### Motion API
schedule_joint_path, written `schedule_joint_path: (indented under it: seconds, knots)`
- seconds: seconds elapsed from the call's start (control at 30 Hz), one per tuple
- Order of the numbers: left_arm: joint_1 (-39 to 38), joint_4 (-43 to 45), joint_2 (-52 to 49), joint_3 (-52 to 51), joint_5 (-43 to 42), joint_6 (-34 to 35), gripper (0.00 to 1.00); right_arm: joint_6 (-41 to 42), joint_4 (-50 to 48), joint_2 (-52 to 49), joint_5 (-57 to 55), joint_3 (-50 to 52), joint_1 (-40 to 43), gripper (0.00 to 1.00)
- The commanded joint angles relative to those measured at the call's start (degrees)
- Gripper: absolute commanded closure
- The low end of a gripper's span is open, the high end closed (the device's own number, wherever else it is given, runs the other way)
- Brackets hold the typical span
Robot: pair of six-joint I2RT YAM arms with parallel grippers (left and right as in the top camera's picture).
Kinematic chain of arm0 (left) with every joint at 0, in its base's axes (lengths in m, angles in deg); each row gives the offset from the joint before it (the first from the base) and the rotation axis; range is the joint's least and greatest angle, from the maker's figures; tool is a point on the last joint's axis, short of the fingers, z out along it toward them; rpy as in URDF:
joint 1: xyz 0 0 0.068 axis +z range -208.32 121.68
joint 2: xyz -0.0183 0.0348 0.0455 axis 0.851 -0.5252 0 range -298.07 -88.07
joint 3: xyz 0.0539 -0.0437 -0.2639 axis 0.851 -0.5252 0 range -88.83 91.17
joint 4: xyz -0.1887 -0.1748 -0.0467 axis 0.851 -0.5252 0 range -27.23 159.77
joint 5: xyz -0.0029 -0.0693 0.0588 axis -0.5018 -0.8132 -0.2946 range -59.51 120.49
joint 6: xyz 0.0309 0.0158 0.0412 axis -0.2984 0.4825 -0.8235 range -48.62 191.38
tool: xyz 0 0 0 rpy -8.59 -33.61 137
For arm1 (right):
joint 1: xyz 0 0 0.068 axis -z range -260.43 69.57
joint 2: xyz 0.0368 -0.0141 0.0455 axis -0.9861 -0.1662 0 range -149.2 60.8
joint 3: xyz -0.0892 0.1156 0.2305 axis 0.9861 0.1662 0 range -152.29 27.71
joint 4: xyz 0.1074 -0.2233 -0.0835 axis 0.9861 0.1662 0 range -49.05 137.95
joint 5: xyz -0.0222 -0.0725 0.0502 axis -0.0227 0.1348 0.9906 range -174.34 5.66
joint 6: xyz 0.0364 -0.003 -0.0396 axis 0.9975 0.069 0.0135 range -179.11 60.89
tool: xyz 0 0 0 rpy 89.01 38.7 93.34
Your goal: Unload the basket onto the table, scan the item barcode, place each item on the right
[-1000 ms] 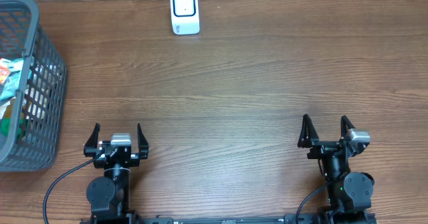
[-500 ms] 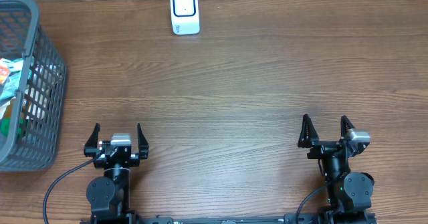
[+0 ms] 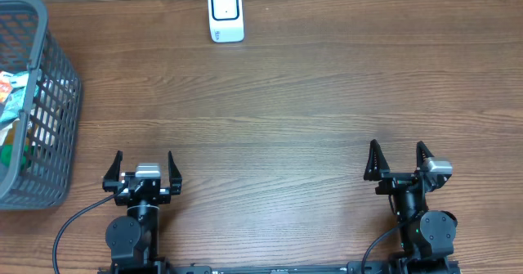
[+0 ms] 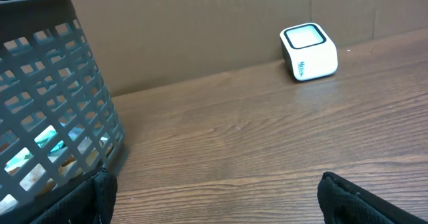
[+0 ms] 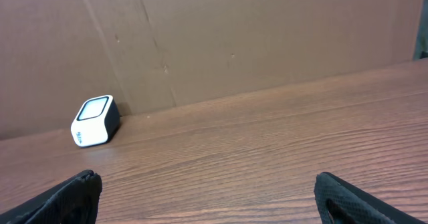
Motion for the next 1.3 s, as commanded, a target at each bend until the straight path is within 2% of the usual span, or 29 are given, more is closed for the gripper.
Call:
schedule_joint_path:
  seconds: [0.0,0.3,0.53,0.73,0.8,0.97,1.27]
  knots:
    - [0.1,0.2,0.7,-0.3,-1.4,1.4,0.01,-0.1,-0.2,0.4,-0.1,0.6,0.2,0.00]
    - [0.1,0.4,0.7,-0.3,-4.6,12.4,0.00,0.0,-0.2,0.4,-0.1,0.6,0.2,0.00]
    - [0.1,0.3,0.7,0.2,-11.3,13.2,0.00,-0.1,-0.2,0.4,-0.1,0.6,0.2,0.00]
    - [0.1,-1.0,-0.1,2.4,-13.8,18.9,0.00,0.0,-0.2,0.4,-0.1,0.6,0.2,0.00]
    - [0.1,-1.5,-1.6,4.3,-15.5,18.9,0.00,-0.1,-0.2,0.4,-0.1,0.6,0.2,0.00]
    - [0.1,-5.9,-12.7,16.3,-19.1,18.9,0.00,-0.1,-0.2,0.4,-0.1,0.6,0.2,0.00]
    - [0.1,-25.5,-39.1,48.4,-26.4,18.8,0.01,0.0,-0.2,0.4,-0.1,0.6,0.2,0.00]
